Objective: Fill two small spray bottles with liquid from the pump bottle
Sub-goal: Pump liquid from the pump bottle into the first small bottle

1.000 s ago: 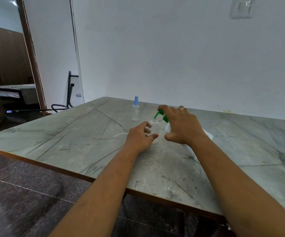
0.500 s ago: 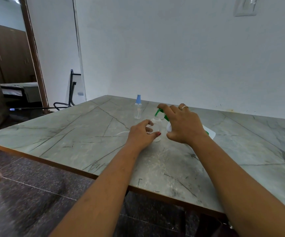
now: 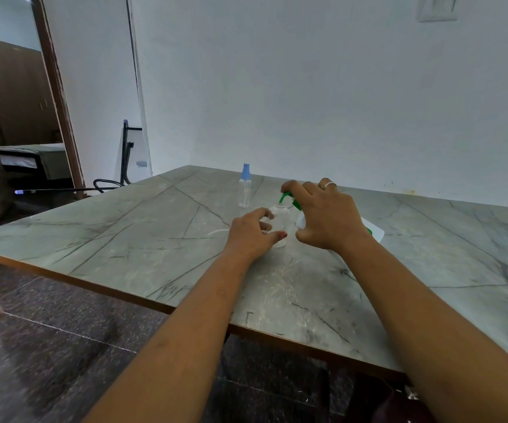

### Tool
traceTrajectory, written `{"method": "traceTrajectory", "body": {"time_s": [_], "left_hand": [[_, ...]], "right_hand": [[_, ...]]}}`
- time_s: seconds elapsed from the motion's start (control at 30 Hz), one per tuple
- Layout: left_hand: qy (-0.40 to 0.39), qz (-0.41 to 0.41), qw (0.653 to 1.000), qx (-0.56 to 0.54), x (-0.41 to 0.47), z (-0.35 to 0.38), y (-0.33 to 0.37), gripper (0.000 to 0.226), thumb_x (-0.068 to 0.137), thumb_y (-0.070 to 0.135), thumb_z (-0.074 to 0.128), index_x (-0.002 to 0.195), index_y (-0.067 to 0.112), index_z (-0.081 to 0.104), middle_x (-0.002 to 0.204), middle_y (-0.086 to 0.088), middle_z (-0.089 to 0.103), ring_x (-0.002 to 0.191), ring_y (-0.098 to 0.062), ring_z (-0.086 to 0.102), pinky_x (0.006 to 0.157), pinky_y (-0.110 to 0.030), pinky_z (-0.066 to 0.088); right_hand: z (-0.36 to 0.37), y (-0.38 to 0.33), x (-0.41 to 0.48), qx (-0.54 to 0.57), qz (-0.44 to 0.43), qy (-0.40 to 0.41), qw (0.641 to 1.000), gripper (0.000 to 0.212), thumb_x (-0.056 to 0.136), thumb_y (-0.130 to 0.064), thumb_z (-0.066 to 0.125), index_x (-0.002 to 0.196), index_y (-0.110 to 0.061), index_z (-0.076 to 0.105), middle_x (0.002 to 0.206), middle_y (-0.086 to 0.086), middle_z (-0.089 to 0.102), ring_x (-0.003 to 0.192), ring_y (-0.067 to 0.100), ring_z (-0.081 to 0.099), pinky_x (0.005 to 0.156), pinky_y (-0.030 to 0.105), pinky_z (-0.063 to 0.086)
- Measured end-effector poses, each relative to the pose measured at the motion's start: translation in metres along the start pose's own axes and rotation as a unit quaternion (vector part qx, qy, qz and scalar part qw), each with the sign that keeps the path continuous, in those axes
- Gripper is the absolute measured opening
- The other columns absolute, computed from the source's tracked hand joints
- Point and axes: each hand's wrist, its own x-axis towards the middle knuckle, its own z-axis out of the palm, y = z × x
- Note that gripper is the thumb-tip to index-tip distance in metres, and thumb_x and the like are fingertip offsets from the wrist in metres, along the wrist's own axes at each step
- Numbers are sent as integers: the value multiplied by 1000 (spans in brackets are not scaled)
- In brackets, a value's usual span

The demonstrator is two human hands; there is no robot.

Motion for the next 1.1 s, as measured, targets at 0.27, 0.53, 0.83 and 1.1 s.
{"method": "traceTrajectory", "body": {"time_s": [0.27,0.53,0.83,1.1], "left_hand": [[0,-2,1000,-8,0,-1,-1,50,78,38,72,122,18,55,119,-6,65,105,-18,62,97,-30,44],[1,-5,1000,-9,-1,-1,0,51,79,37,71,123,18,54,121,-6,64,106,-19,62,98,-31,44],[-2,-8,1000,-4,0,-1,1,52,78,37,72,124,19,55,121,-5,64,106,-18,62,98,-29,44],[5,-11,1000,-8,1,0,1,58,78,38,72,129,18,52,123,-5,63,107,-18,61,99,-30,43]], "right_hand": [[2,3,-1,0,3,-18,1000,86,73,-40,68,142,-38,17,129,-3,53,115,26,48,79,36,53],[5,-1,5,17,1,-8,1000,77,71,-39,69,135,-36,27,125,-3,56,110,25,49,77,37,53],[4,1,5,21,1,-1,1000,67,70,-37,68,128,-34,33,118,-3,59,106,24,50,71,33,51],[4,2,3,20,-1,-3,1000,71,70,-39,69,131,-37,32,121,-3,58,106,24,50,76,35,52]]}}
